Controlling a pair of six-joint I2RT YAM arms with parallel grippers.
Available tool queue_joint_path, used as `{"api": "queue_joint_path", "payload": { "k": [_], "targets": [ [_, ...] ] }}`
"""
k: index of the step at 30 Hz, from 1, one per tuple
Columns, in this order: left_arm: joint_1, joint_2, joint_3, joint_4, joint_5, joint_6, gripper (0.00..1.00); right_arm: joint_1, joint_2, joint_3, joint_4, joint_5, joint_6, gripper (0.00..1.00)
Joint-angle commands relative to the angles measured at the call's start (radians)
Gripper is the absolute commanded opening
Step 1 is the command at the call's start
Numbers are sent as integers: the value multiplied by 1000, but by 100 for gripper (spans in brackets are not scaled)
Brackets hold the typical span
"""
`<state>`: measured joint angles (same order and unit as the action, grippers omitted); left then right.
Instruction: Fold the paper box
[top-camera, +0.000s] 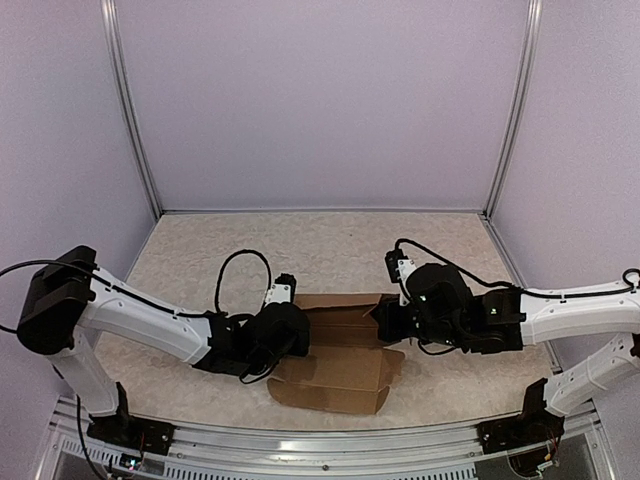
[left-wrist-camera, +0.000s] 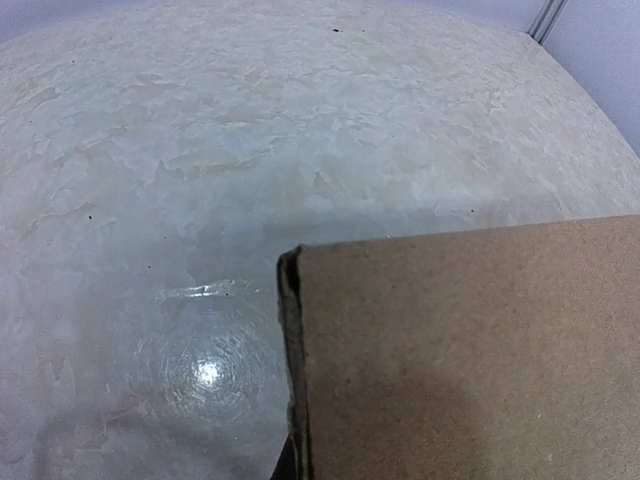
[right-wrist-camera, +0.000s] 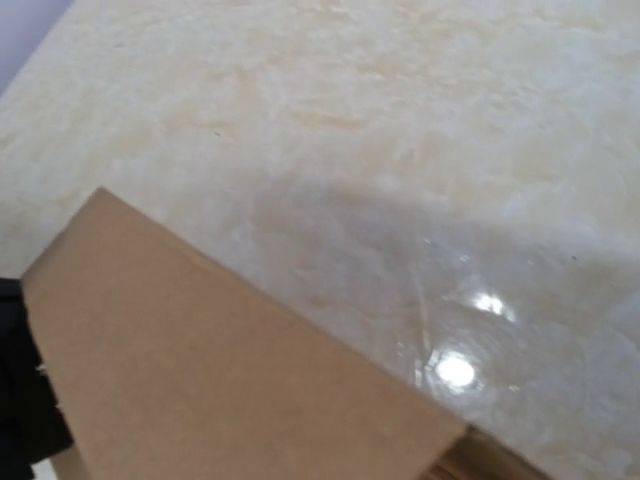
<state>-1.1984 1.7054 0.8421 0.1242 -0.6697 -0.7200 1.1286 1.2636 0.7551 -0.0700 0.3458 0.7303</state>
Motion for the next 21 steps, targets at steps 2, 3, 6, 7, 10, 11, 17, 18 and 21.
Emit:
{"api": "queue_joint_path", "payload": {
  "k": [2,3,6,7,10,11,17,18,21],
  "targets": [
    [-15,-39,-6,8,14,5,0,6,-27,0,67,-51,-35,0],
    [-15,-42,-5,7,12,7,0,6,-34,-7,67,-54,-40,0],
    [-14,-51,-1,-3,9,6,0,5,-56,-17,108,-70,-63,0],
    [-14,-57,-3,-6,6,3,0,6,-59,-11,106,-78,-74,0],
    [-12,-72,-6,-11,-4,0,0,5,-68,12,85,-109,-116,0],
    [-9,-75,-6,-13,-6,-1,0,5,-72,20,78,-122,-130,0],
    [34,-96,-13,-14,15,7,0,7,-93,100,-58,-192,-208,0],
    [42,-101,-17,-14,15,11,0,7,-100,111,-78,-199,-222,0],
    [65,-121,-29,-13,12,24,0,7,-139,123,-111,-217,-253,0]
  ]
}}
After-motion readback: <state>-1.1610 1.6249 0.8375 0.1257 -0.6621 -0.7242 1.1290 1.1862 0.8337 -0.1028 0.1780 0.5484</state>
